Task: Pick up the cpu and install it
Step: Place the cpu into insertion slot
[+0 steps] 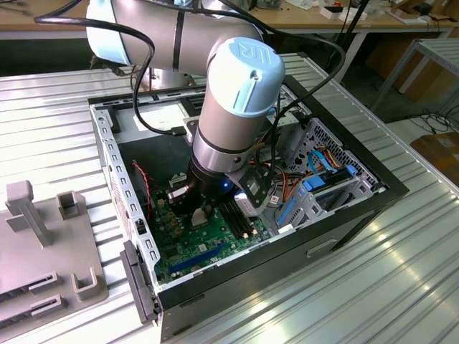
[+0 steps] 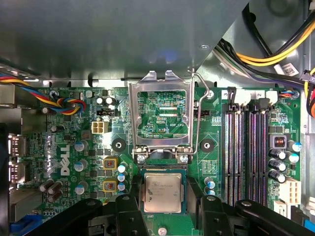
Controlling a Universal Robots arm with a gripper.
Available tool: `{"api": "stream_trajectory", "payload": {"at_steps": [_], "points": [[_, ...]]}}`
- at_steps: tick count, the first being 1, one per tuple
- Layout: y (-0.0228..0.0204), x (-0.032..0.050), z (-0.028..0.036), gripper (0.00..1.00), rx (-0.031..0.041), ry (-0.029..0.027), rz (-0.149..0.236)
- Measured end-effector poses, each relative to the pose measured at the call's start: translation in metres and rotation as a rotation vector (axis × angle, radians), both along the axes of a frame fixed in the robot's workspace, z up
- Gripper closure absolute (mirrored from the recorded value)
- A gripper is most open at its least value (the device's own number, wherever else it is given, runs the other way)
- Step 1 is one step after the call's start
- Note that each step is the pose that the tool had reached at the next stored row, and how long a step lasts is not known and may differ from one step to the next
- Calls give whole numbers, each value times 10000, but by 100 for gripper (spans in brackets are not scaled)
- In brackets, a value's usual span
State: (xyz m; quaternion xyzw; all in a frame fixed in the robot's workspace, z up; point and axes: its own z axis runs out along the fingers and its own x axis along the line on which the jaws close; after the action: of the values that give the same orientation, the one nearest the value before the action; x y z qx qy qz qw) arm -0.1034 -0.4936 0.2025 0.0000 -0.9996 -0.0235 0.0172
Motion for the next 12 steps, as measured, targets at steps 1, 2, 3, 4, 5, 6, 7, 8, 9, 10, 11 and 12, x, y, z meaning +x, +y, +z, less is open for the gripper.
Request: {"api": "stream_trajectory", "payload": {"at_steps": [1, 2, 3, 4, 5, 6, 7, 8, 9, 10, 11, 12], "points": [[-1, 0, -2, 54, -1, 1, 0], [-1, 0, -4, 54, -1, 1, 1], [0, 0, -8, 54, 0, -1, 0], [0, 0, -12, 54, 0, 0, 0], [0, 0, -15, 54, 1, 0, 0], [0, 0, -18, 54, 3, 0, -1], [0, 0, -22, 54, 6, 0, -1], [0, 0, -24, 54, 7, 0, -1], [0, 0, -27, 54, 9, 1, 0], [0, 0, -29, 54, 10, 1, -1], [0, 0, -31, 54, 12, 1, 0], [0, 0, -32, 54, 12, 1, 0]]}}
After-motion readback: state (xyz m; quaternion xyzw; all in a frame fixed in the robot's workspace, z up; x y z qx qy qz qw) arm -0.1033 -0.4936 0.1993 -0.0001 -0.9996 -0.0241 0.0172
